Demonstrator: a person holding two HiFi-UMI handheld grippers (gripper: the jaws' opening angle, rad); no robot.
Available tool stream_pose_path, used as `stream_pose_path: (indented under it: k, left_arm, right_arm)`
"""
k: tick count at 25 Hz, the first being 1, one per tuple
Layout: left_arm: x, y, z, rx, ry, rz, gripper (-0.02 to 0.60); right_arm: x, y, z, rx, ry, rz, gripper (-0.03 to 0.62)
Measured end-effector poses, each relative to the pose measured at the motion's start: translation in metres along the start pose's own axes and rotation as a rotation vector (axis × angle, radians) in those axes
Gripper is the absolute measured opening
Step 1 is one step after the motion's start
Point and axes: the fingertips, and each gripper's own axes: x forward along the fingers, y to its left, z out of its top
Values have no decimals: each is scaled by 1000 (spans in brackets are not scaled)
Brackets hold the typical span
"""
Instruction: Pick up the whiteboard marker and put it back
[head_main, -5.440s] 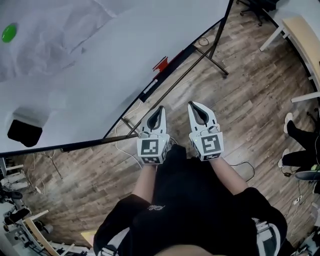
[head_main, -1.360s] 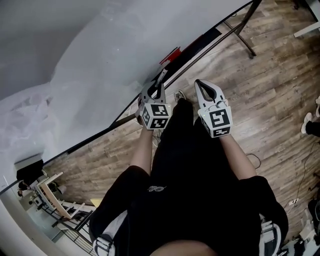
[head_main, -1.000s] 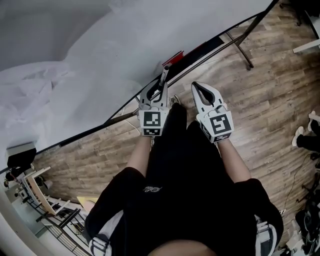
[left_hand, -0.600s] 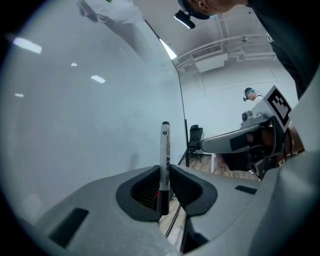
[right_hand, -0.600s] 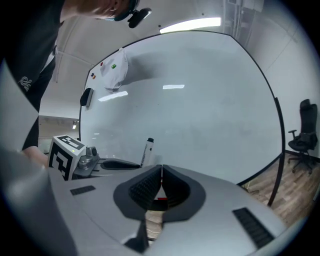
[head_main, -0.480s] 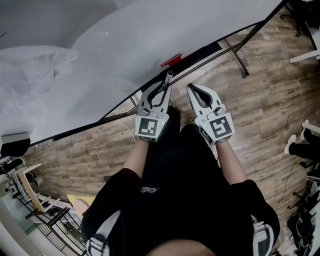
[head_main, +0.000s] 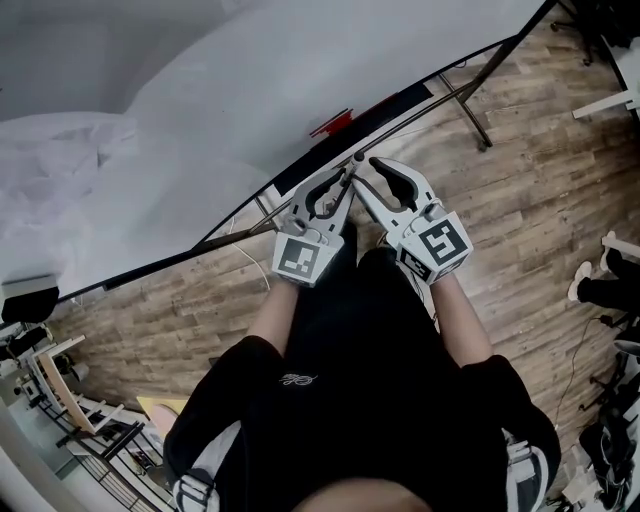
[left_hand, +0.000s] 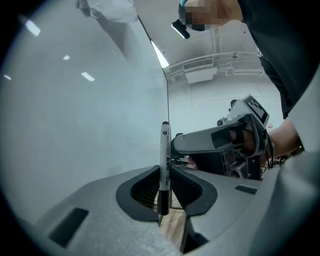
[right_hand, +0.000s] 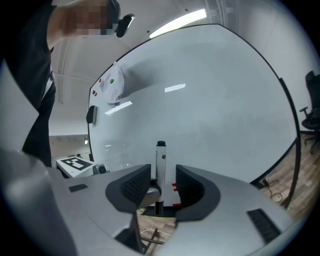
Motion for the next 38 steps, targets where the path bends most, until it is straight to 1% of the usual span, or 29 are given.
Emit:
stream_pose_path:
  k: [3, 8, 10, 17, 23, 26, 28, 30, 32, 35, 38]
  left_arm:
    - [3, -7, 3, -5, -12, -29, 64]
    - [6, -15, 2, 19, -6, -63, 64]
    - [6, -16, 2, 18, -4, -70, 64]
    - [4, -19, 0, 27, 2, -71, 64]
    - [3, -23, -3, -3, 17, -74, 64]
    - [4, -29, -1, 17, 30, -92, 64]
    - [5, -34, 0, 38, 49, -99, 64]
    - [4, -37, -9, 55, 73, -94, 64]
    - [3, -38, -15, 72, 101, -88, 64]
    - [3, -40, -20, 62, 129, -63, 63]
    - [5, -48, -26, 52, 143, -55, 63]
  right_arm:
    - [1, -1, -1, -5, 20, 7, 124]
    - [1, -1, -6, -5, 30, 7, 123]
    - [3, -1, -7, -11, 35, 6, 108]
    - [3, 0, -12, -10, 37, -3, 60]
    - [-1, 1, -14, -19, 34, -23, 57]
    - [-6, 1, -15, -37, 35, -39, 57]
    - [-12, -2, -15, -40, 30, -64, 57]
    - [-20, -11, -12, -40, 23, -108, 55]
    - [-29, -20, -12, -70, 31, -156, 55]
    - [-42, -28, -13, -153, 66, -213, 56]
    - [-58, -36, -18, -171, 83, -260, 55]
